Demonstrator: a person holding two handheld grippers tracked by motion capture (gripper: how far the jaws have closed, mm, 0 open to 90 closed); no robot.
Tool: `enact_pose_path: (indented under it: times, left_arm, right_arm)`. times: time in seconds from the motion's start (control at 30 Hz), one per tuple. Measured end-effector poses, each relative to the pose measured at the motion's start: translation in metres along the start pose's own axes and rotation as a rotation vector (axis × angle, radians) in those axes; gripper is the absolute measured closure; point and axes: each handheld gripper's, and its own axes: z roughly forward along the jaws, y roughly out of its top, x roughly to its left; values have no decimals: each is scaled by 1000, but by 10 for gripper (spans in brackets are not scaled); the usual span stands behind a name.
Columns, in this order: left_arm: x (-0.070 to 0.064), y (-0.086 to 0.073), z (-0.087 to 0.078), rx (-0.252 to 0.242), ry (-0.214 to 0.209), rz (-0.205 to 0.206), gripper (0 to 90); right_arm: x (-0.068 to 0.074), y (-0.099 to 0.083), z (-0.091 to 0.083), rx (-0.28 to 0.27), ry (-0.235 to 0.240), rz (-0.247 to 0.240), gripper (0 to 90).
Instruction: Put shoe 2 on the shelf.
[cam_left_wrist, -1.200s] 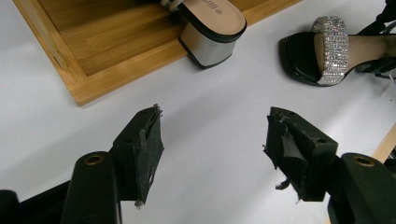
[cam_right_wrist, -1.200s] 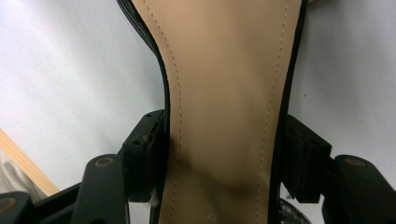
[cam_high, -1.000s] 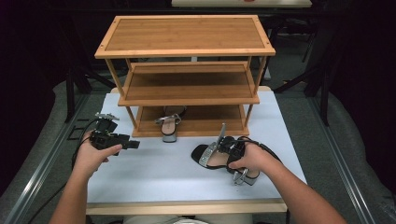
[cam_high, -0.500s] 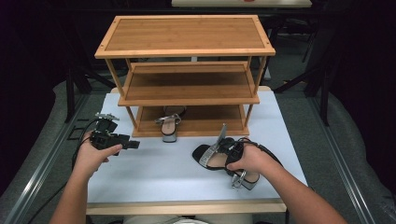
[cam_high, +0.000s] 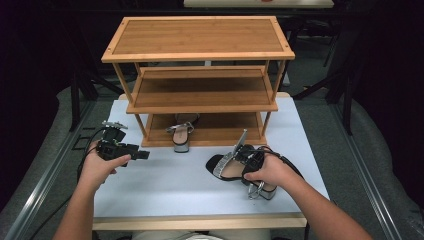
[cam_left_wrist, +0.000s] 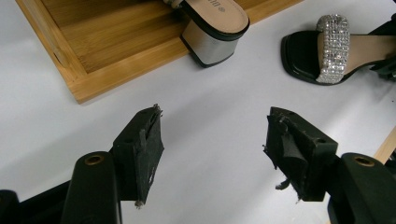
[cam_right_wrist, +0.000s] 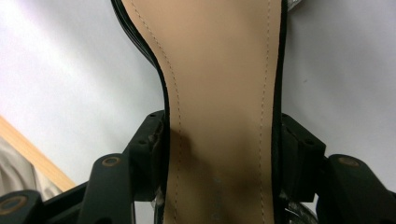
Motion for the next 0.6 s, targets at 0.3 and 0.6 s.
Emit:
enact_pose_path:
  times: [0.3,0.6]
  left_arm:
    - [1,0,0,-2,-1,-4,357]
    - [2,0,3,10,-4,-5,357]
  right_arm:
    - [-13,3,-13,-125,49,93,419]
    - [-30,27,-9,-185,65,177,419]
